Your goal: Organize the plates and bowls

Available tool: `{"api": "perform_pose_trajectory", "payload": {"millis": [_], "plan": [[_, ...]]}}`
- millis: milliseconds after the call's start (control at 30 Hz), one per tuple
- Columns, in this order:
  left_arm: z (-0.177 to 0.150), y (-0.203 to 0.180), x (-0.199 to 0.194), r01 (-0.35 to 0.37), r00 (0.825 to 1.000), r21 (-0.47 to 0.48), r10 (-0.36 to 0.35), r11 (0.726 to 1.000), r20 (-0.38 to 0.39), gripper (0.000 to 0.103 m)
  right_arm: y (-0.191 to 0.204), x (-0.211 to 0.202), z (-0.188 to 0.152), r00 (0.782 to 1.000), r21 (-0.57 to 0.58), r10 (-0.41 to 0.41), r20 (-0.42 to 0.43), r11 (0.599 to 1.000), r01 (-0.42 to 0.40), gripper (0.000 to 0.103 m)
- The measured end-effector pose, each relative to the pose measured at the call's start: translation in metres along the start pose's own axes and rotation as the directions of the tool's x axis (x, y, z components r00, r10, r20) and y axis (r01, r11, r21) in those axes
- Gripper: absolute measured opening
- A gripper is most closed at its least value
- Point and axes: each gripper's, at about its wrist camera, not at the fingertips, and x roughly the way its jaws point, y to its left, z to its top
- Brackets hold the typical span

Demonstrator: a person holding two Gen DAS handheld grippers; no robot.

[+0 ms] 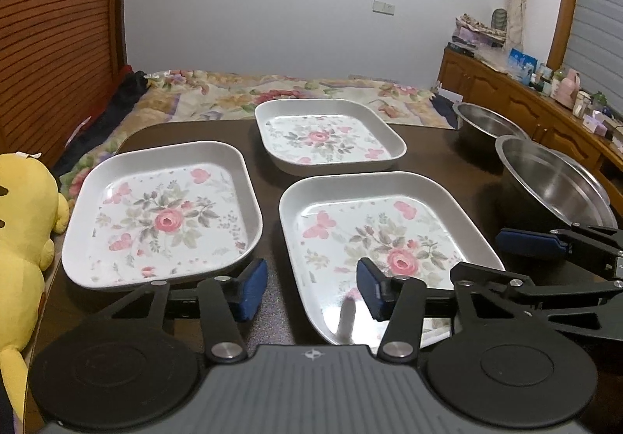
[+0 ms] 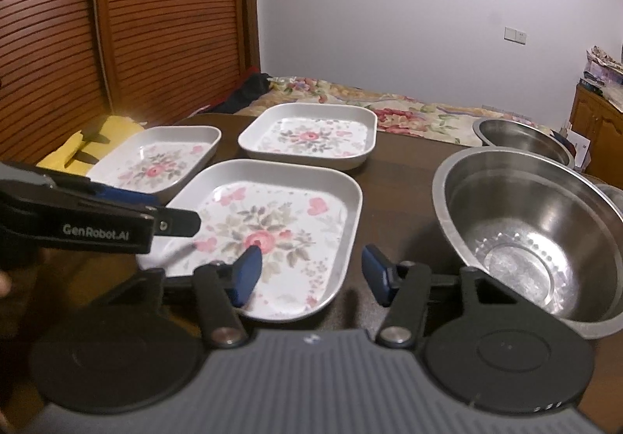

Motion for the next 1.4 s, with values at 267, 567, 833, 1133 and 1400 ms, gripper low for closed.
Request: {"api": "perform_pose_trajectory", "payload": {"millis": [267, 567, 833, 1133, 1400], "plan": [[-0.001, 0.0, 0.006, 0.01, 1.0, -0.007, -0.01, 1.0, -0.013, 0.04, -0.006, 0.008, -0.002, 1.0, 0.047, -0.004, -0.02, 0.999, 0.005, 0.048], [-0.004, 0.004, 0.009, 0.017, 1.0, -0.014, -0.017, 1.0, -0.01, 0.018, -0.01, 0.011, -0.006, 1.0, 0.074, 0.001, -0.03, 0.997, 0.001, 0.028], [-0.008, 0.002, -0.003, 0.019, 1.0, -0.02, -0.019, 1.0, -0.001, 0.018, -0.018, -0.001, -0.008, 0.999, 0.126, 0.05, -0.008, 0.991, -0.049, 0.024], [-0.021, -0.011, -0.03, 0.025, 0.999, -0.005, -0.025, 1.0, 0.028, 0.018, -0.016, -0.031, -0.02, 0.998, 0.132, 0.061, 0.031, 0.989, -0.064, 0.023], [-0.038, -0.021, -0.059, 0.032, 0.998, 0.012, -0.032, 0.999, 0.051, 0.018, -0.01, -0.059, -0.033, 0.996, 0.125, 0.061, 0.06, 0.99, -0.068, 0.023]]}}
